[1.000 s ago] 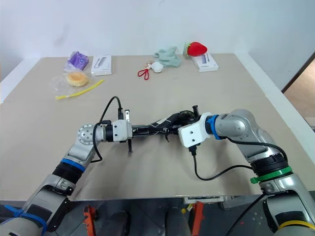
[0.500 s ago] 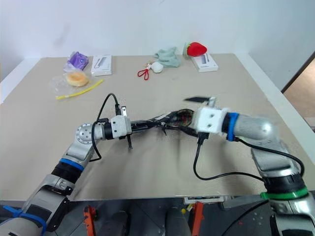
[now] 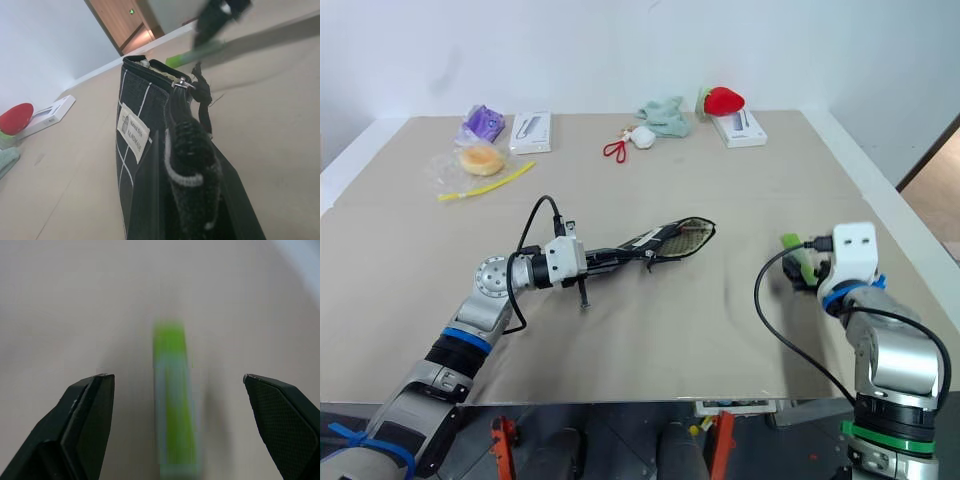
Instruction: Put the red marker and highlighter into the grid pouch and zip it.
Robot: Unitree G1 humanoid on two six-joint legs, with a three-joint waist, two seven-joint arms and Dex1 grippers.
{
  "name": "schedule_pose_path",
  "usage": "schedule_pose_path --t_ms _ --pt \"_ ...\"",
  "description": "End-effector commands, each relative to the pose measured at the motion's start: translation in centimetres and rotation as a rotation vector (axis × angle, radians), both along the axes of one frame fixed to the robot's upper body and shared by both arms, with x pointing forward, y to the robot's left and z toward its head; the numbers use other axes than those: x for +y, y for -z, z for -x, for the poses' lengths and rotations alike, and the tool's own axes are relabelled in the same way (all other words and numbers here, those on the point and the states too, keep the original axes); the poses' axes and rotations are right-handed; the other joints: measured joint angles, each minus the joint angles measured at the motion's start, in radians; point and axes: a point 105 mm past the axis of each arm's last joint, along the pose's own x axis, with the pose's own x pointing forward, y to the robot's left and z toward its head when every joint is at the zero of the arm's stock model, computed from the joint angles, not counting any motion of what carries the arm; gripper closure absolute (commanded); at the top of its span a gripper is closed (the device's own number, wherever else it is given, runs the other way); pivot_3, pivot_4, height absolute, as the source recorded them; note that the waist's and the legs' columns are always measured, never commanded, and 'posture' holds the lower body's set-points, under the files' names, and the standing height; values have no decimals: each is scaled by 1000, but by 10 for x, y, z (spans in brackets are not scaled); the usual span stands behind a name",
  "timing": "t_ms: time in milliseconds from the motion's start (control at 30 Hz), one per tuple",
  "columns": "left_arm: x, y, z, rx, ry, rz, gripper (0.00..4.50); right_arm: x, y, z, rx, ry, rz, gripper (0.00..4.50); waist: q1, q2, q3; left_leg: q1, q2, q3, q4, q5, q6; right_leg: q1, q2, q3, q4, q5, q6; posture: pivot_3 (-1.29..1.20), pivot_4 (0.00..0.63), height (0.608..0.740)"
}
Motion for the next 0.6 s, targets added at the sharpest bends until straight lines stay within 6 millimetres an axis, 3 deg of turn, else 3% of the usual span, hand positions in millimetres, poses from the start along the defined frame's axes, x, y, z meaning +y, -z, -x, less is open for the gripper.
schedule_pose_path --t_ms 33,67,167,333,400,467,500,533,600 --pt "0 -16 1 -50 14 27 4500 -15 3 2 22 57 -20 53 0 0 0 0 0 0 0 0 0 0 0 0 0 0 0 0 150 740" --pt "0 -16 1 -51 14 27 4500 -19 9 3 45 71 -28 53 0 0 0 0 0 0 0 0 0 0 0 0 0 0 0 0 150 740" --pt "0 -17 2 -55 14 29 4500 -27 14 3 62 92 -25 877 0 0 0 1 0 0 1 0 1 2 0 0 0 1 1 0 150 740" --pt "1 -18 2 -61 10 32 4500 -32 0 -2 33 63 38 3463 2 0 0 -1 0 0 2 1 2 3 0 0 0 1 1 0 150 740" --pt "2 -19 1 -62 9 33 4500 -31 -11 -5 0 33 74 3480 2 0 0 -1 0 0 2 1 2 2 0 0 0 1 1 0 150 740" --pt "2 -19 1 -62 7 36 4500 -22 -54 -14 -146 -96 192 3480 1 2 1 -1 0 0 1 1 2 2 0 1 0 1 1 0 150 740" --pt "2 -20 1 -62 7 37 4500 -4 -81 -16 -241 -244 328 3480 0 4 2 -1 0 1 1 1 2 1 0 1 0 0 1 0 150 740" --pt "2 -20 1 -61 7 38 4500 9 -95 -16 -291 -351 425 3480 -4 9 3 -2 0 2 1 1 2 1 0 2 -1 1 2 0 150 740" --pt "2 -19 0 -59 8 38 4500 41 -107 -7 -337 -599 552 3480 -10 10 4 -1 0 6 1 1 2 0 0 5 -1 0 4 0 150 740"
